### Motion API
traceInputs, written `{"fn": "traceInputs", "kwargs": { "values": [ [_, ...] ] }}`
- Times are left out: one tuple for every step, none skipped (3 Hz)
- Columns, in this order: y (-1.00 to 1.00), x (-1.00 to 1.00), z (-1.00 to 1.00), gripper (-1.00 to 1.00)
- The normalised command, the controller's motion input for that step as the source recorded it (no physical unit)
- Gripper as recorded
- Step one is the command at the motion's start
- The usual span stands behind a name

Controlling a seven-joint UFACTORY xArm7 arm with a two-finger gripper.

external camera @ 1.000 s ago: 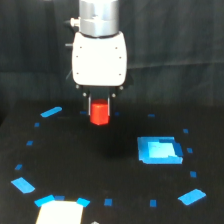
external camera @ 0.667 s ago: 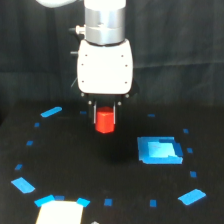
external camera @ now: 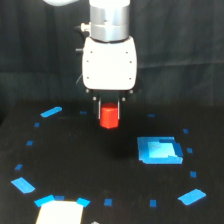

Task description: Pick up the red object from the table

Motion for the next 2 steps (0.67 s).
{"fn": "traceInputs", "kwargs": {
  "values": [
    [-1.0, -0.67, 1.0, -1.0],
    [-0.2, 0.26, -1.0, -1.0]
  ]
}}
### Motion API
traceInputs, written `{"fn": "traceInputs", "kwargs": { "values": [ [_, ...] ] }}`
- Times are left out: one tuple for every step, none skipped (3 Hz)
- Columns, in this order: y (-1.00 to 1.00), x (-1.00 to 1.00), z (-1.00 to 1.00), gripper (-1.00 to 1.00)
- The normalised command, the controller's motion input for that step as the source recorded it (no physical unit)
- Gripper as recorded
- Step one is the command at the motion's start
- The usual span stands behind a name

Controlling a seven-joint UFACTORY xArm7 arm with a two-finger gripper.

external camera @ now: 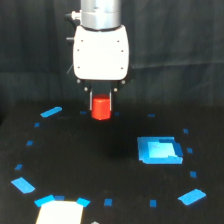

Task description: Pick up the red object from the table

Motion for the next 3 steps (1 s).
{"fn": "traceInputs", "kwargs": {
  "values": [
    [-0.8, 0.74, -1.0, -0.68],
    [-0.81, 0.4, -1.0, -1.0],
    [0.8, -0.03, 0.2, -1.0]
  ]
}}
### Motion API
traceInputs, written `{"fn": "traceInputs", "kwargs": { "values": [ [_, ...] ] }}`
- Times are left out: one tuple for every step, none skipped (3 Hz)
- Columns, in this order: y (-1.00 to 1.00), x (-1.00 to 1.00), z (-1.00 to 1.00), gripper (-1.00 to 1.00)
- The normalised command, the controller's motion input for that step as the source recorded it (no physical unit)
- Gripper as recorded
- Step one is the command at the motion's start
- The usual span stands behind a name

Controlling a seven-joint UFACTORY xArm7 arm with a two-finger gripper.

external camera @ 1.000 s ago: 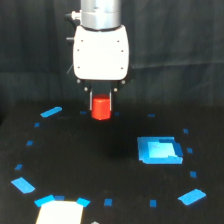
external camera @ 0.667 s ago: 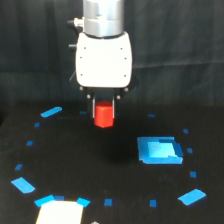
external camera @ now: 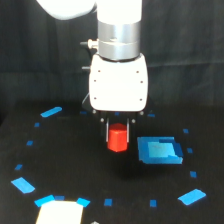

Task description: Pick up the red object from the table

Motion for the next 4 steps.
{"fn": "traceInputs", "kwargs": {
  "values": [
    [-0.68, -0.55, 0.71, -0.85],
    [-0.56, -0.29, 1.0, -0.63],
    [1.0, 0.25, 0.42, -0.71],
    [0.67, 0.01, -0.19, -1.0]
  ]
}}
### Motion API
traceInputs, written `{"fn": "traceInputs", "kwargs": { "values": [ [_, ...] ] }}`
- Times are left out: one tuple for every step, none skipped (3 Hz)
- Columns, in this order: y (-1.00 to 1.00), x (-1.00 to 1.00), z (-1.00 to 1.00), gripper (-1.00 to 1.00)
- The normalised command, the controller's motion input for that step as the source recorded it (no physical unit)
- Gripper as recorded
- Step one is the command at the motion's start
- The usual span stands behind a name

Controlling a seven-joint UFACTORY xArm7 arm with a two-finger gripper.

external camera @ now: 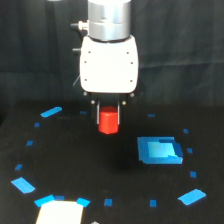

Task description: Pick up the red object from the table

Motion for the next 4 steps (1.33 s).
{"fn": "traceInputs", "kwargs": {
  "values": [
    [0.04, 0.34, -0.96, -1.0],
    [0.19, 0.33, -0.61, -0.97],
    [-1.0, -0.75, 0.9, -0.99],
    [-1.0, -0.51, 1.0, -1.0]
  ]
}}
